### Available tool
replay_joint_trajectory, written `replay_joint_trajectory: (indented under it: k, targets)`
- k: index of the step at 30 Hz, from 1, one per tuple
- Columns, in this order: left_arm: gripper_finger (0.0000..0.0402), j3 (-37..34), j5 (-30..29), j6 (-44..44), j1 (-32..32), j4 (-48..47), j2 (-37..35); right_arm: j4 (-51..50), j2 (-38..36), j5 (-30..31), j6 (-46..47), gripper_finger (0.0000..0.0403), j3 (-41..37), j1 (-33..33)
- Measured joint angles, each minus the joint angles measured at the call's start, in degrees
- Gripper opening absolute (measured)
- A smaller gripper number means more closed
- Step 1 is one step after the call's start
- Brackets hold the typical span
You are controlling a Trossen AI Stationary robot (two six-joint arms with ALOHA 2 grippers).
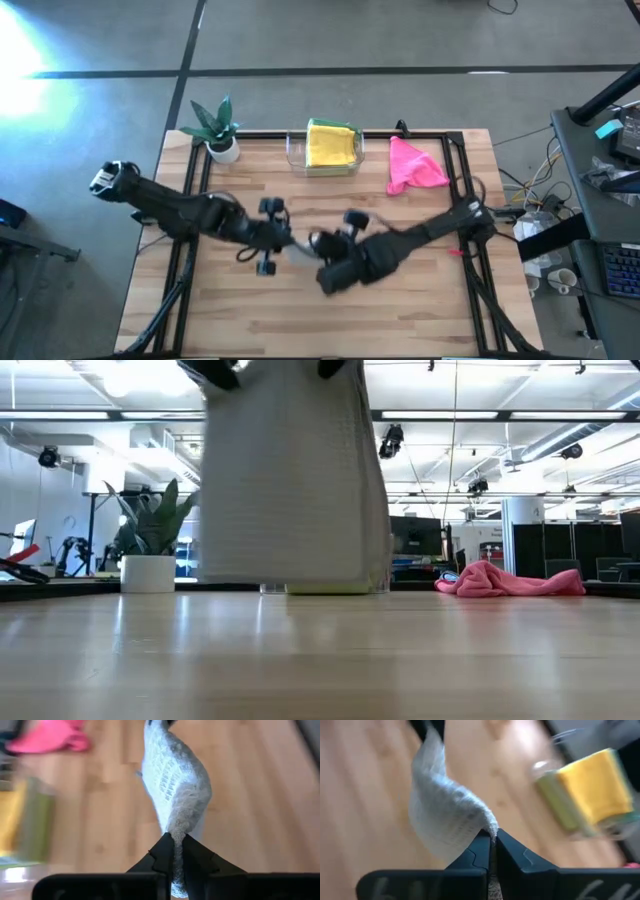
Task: Fold microfiber towels
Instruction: Put the gray microfiber cloth into the transparent bin
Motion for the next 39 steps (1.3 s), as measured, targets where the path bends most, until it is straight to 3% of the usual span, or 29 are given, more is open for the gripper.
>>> replay_joint_trajectory:
  k: [8, 20, 30, 39]
  targets:
    - [0.0013, 3.70, -8.17, 14.09, 13.45, 1.65, 0.31, -0.42, -5.08, 1.75, -9.14, 0.0009, 0.00, -11.49]
    - [0.0013, 7.42, -6.86, 29.40, 33.53, 14.39, 4.36, 6.59, -7.00, -1.64, -30.54, 0.0009, 0.00, -31.49]
    - [0.0013, 9.31, -6.86, 35.97, 43.27, 29.29, 11.32, 19.98, -6.87, -13.07, -48.70, 0.0009, 0.07, -45.92]
    - [0.0013, 13.25, -6.97, 47.23, 49.36, 40.19, 16.84, 30.10, -6.78, -14.10, -59.21, 0.0009, -0.22, -54.80]
